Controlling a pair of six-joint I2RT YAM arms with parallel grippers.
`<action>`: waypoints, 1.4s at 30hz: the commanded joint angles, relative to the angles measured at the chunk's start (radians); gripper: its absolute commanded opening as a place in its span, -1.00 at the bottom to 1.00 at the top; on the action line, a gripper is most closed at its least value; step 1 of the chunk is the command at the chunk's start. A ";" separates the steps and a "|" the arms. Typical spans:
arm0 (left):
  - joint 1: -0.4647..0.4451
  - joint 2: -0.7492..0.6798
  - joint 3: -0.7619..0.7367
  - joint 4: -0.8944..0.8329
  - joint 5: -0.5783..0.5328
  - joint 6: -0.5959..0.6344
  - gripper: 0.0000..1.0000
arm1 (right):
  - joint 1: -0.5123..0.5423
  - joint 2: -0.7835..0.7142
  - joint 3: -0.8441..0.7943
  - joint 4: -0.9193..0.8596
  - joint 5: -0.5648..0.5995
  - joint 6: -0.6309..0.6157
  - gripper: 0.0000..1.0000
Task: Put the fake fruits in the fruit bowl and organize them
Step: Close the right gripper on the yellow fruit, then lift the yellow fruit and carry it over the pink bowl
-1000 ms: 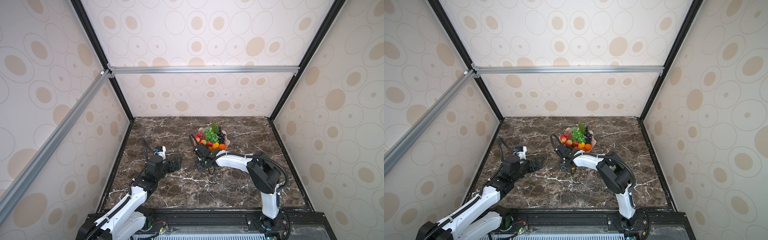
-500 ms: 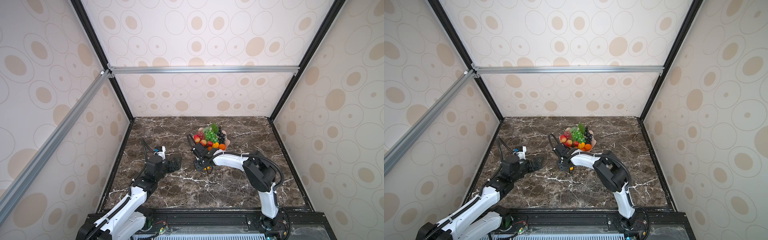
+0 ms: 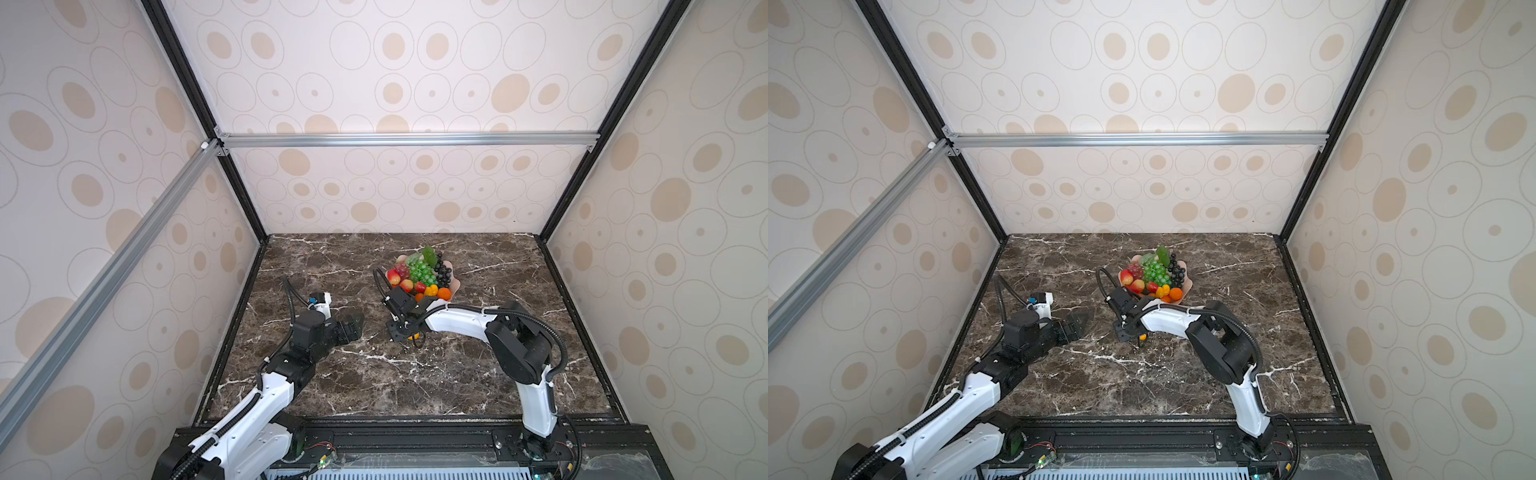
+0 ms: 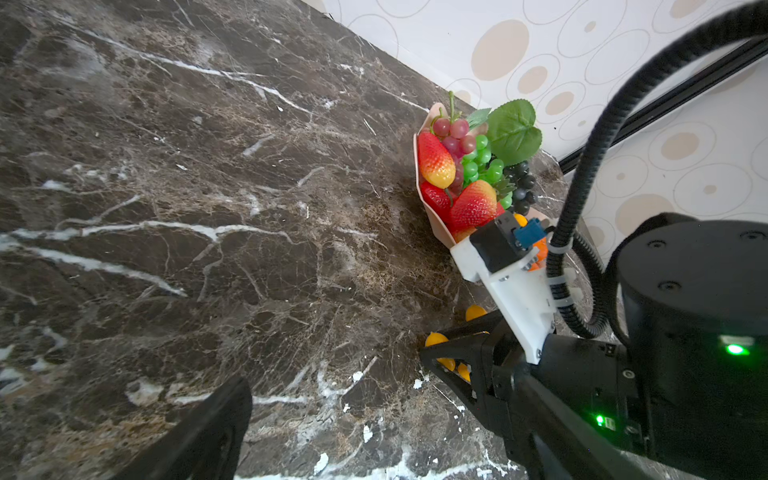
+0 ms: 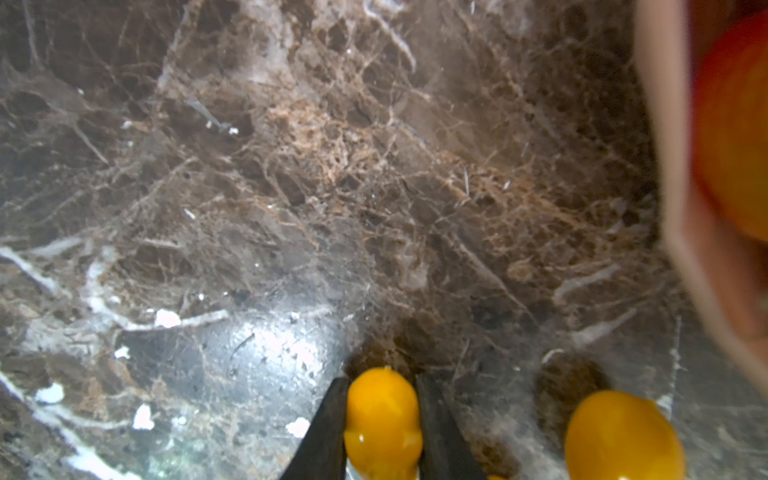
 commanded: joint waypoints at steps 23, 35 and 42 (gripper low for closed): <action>-0.120 0.278 0.203 0.180 0.057 0.035 0.97 | -0.151 -0.463 -0.240 0.042 0.050 0.034 -0.54; -0.171 0.416 0.306 0.220 0.059 0.037 0.96 | -0.295 -0.316 -0.059 0.009 0.003 -0.051 -0.55; -0.173 0.438 0.325 0.204 0.045 0.032 0.97 | -0.337 -0.168 0.102 -0.030 -0.009 -0.093 -0.55</action>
